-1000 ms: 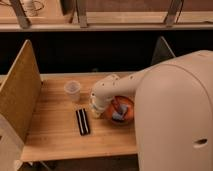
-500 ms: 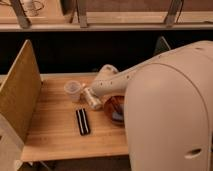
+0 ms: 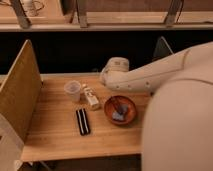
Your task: Knock the bottle over
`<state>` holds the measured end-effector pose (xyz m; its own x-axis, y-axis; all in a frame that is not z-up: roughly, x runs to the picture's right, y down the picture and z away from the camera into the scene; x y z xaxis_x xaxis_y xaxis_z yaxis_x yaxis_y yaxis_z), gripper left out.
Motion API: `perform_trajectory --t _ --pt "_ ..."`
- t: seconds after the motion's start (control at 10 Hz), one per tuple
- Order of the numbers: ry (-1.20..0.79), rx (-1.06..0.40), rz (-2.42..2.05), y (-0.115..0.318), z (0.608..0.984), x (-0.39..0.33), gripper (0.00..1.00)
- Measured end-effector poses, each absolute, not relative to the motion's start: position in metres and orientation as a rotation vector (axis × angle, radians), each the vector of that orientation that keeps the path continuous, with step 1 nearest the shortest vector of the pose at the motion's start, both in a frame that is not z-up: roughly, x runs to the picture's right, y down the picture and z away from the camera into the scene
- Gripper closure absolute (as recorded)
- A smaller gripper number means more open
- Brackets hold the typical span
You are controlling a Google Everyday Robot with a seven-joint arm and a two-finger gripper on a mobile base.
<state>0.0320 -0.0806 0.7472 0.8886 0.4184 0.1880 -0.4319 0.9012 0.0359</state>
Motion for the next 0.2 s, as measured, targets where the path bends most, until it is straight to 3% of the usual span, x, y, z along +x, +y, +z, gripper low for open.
perform_trajectory --t 0.2 --pt "-0.098 0.237 0.61 -0.107 0.694 0.11 0.95"
